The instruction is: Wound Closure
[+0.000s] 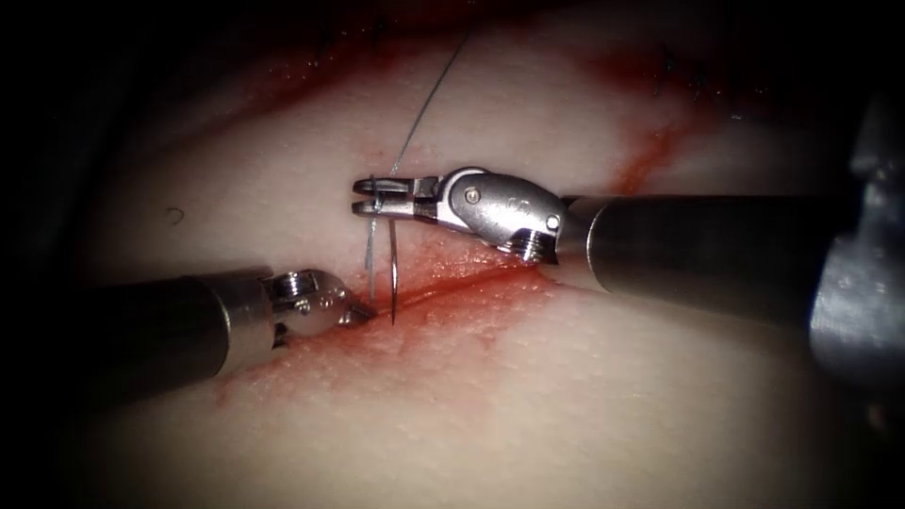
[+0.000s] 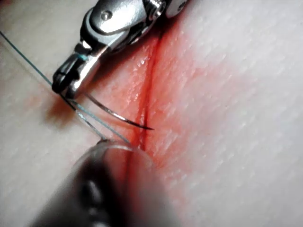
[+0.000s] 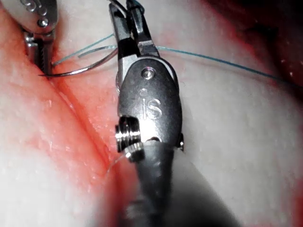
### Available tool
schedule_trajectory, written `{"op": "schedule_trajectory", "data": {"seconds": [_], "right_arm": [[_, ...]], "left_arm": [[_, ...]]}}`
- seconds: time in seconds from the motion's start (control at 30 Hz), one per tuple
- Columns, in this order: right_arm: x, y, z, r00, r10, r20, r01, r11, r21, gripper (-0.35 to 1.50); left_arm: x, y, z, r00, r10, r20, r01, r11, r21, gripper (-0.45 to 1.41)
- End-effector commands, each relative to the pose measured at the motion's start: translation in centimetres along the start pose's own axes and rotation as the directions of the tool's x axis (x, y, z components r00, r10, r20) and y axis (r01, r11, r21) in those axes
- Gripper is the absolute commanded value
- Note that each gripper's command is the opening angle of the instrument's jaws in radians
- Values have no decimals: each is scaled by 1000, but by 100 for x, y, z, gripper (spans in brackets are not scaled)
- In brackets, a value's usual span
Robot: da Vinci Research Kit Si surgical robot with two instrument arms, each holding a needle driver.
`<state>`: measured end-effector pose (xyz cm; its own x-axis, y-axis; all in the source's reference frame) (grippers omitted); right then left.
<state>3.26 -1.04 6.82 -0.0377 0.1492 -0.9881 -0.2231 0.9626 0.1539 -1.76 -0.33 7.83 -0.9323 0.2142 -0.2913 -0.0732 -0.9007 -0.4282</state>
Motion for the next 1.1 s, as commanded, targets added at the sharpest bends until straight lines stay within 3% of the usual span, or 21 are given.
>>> {"op": "schedule_trajectory", "data": {"seconds": [0.03, 0.3, 0.43, 0.83, 1.1], "right_arm": [[-9, 3, 9, 1000, -15, 0, 15, 1000, 5, -35], [-27, -2, 12, 995, -97, 1, 96, 995, 39, -35], [-26, -4, 12, 988, -151, -9, 152, 988, 32, -35], [-34, -29, 14, 970, -237, -47, 239, 970, 34, -35], [-33, -48, 20, 969, -239, -55, 242, 969, 44, -35]], "left_arm": [[2, 1, 9, 1000, 1, -1, -1, 1000, -3, 46], [-4, 2, 6, 1000, -16, -4, 16, 1000, -15, 78], [-5, 2, 5, 999, -38, -7, 38, 999, -25, 81], [-2, -7, -8, 997, -72, -30, 71, 996, -46, 78], [-9, -8, -4, 996, -82, -32, 80, 995, -59, 64]]}}
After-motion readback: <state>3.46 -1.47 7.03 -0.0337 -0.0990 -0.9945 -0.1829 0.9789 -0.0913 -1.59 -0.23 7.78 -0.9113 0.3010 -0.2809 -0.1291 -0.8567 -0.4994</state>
